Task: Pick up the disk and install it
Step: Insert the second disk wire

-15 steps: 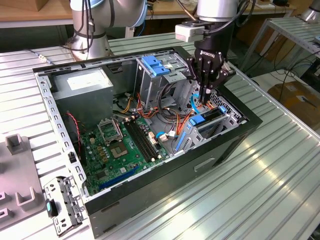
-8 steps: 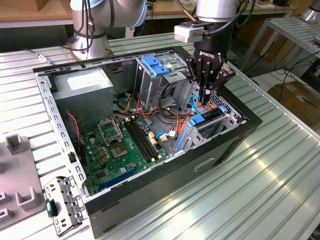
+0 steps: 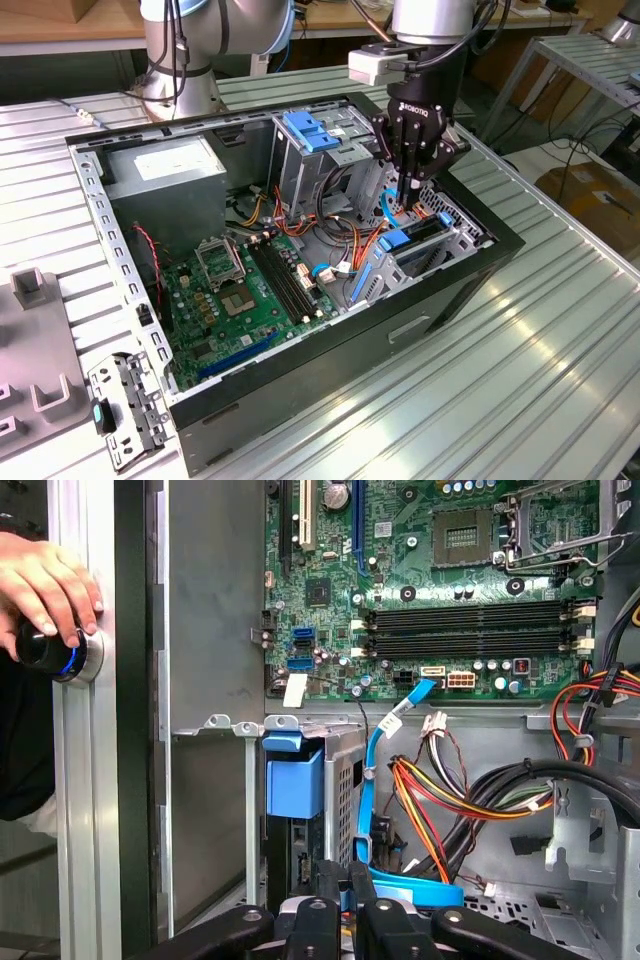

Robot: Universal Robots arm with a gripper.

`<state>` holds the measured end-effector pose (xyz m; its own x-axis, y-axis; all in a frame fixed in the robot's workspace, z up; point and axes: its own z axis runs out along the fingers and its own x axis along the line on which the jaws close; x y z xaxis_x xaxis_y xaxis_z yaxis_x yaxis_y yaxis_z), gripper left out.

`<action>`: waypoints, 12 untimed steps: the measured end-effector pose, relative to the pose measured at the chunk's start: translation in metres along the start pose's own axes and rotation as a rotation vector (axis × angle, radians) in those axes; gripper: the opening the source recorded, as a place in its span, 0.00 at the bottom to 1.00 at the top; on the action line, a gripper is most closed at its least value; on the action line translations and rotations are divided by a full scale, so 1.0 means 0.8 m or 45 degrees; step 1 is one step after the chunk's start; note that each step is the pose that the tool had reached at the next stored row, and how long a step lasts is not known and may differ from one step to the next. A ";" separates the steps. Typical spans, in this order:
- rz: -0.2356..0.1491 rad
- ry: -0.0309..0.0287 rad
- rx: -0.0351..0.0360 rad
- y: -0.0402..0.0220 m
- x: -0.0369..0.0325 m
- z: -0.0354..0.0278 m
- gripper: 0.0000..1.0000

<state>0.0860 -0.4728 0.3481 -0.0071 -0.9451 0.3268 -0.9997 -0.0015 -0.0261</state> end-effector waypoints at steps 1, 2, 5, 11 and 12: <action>0.000 0.0000 -0.0001 0.0000 0.0000 0.0000 0.16; 0.000 0.0001 0.0000 0.0000 0.0000 0.0000 0.16; 0.000 0.0001 0.0000 0.0001 0.0000 0.0000 0.16; 0.000 0.0001 0.0000 0.0003 0.0000 0.0000 0.16; 0.000 0.0001 0.0000 0.0004 0.0000 0.0000 0.16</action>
<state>0.0857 -0.4728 0.3481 -0.0071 -0.9450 0.3269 -0.9997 -0.0015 -0.0261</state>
